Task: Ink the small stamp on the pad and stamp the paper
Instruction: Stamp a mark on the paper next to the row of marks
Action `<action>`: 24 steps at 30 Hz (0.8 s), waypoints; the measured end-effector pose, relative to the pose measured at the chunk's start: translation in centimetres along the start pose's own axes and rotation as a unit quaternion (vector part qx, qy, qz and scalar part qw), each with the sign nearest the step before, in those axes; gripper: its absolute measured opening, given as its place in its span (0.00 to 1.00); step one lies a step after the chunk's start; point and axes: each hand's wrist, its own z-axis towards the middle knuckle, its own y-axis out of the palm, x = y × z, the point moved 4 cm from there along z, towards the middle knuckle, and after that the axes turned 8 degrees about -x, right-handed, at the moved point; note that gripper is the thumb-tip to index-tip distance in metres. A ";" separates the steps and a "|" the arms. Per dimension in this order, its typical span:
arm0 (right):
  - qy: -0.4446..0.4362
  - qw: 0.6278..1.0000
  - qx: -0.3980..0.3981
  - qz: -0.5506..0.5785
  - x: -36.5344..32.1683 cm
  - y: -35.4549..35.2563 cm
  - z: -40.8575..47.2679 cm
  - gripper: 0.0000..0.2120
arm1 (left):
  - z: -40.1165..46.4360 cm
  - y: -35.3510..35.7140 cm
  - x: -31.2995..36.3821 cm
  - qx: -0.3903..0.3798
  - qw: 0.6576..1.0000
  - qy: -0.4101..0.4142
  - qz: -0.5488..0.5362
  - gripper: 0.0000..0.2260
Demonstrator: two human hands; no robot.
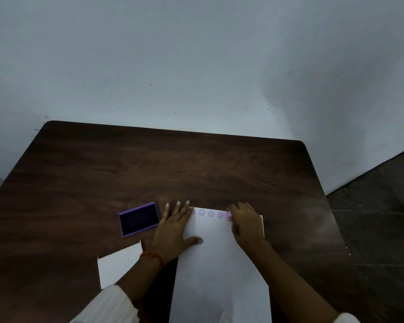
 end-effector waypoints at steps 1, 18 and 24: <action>-0.004 1.000 -0.009 -0.009 -0.1 0.0 0.1 0.12 | 0.0 0.0 0.0 0.001 1.000 -0.001 0.001 0.39; -0.068 0.989 -0.066 -0.110 0.5 0.8 1.0 0.16 | 0.2 0.5 -0.4 0.015 1.000 0.002 -0.027 0.40; -0.082 0.988 -0.061 -0.117 0.6 0.8 1.0 0.16 | 0.3 0.6 -0.4 0.013 1.000 -0.002 -0.024 0.40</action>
